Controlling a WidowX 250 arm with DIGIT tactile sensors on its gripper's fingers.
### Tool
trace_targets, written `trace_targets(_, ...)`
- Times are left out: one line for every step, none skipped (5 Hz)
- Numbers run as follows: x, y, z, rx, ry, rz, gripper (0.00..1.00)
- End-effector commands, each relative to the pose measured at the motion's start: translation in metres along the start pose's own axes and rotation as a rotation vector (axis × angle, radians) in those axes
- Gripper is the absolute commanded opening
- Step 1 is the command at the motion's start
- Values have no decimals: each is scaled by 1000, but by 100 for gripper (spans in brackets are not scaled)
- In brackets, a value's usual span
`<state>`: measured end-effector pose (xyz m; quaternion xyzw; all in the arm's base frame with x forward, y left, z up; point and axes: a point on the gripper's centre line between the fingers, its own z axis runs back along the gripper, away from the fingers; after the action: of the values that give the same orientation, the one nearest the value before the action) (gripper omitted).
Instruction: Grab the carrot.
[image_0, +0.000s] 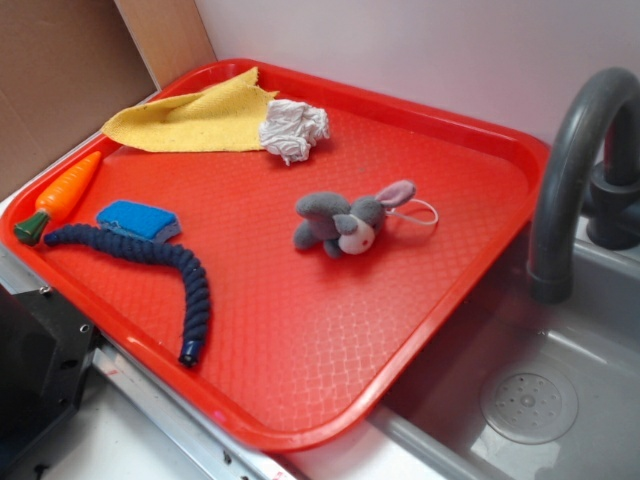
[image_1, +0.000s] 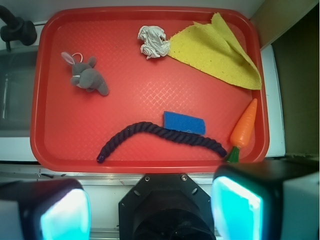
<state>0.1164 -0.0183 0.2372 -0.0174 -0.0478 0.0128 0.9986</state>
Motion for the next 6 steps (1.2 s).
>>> trace_targets(0,0,0,0,0,0,100)
trace_targets(1,9,-3,-33,-68,68,100)
trace_targets(-3,26,-6,-42,-113,180,100)
trace_targets(-9,42,-14,-30,-138,261,100)
trace_targets(-20,60,-33,16,-115,363,100)
trace_targets(-28,71,-54,23,-100,408,100)
